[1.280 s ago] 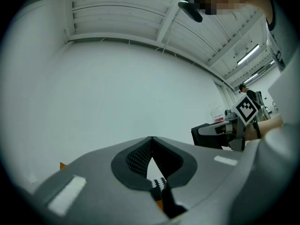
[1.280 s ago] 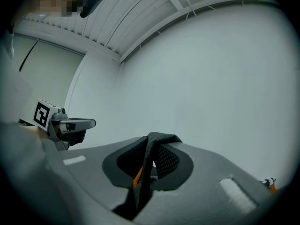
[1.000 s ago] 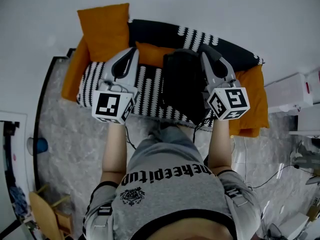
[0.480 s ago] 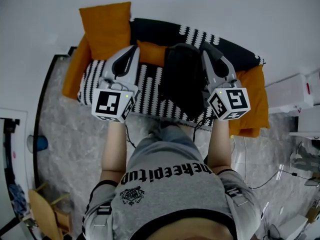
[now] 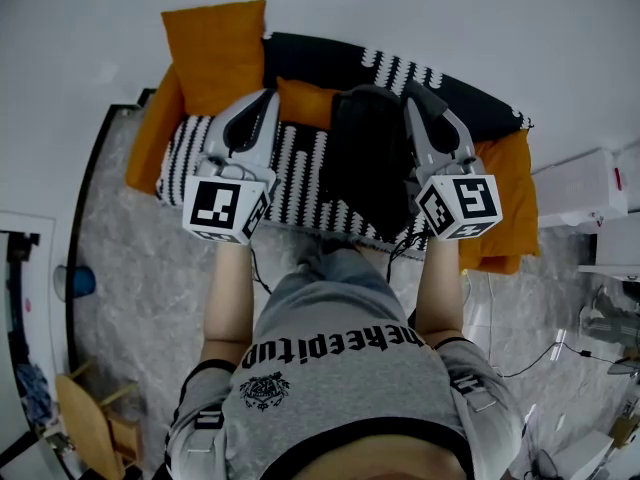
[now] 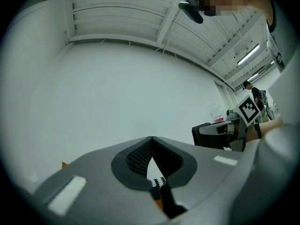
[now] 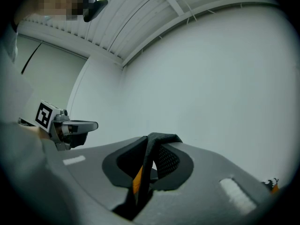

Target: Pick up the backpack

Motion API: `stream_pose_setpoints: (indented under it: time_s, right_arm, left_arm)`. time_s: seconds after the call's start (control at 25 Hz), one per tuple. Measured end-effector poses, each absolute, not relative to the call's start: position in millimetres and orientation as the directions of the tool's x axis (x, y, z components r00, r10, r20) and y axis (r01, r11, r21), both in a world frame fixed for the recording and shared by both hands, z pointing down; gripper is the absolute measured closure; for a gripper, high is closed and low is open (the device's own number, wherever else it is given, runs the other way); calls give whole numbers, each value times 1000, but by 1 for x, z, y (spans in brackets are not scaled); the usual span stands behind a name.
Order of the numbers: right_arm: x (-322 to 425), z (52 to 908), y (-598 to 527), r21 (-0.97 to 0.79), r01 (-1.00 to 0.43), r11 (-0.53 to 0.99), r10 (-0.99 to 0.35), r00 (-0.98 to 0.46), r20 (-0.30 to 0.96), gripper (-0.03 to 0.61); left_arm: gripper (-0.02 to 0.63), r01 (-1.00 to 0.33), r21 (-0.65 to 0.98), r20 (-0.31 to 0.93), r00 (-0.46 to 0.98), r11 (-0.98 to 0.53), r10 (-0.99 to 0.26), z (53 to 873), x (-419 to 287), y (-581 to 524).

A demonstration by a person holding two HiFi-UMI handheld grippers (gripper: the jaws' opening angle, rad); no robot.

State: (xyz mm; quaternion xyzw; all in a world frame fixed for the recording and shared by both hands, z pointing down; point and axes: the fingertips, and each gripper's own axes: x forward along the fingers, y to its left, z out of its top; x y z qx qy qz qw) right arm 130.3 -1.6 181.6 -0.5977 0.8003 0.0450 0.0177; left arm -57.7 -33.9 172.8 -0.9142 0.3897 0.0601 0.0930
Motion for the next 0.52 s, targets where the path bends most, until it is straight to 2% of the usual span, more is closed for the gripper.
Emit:
stream_pose_setpoints:
  time_s: [0.52]
  right_arm:
    - [125,183,6,43,-962,268,-959,-271,-83,541]
  left_arm:
    - [597,-717,-112,-176,696,-688,-696,173,-62,-31]
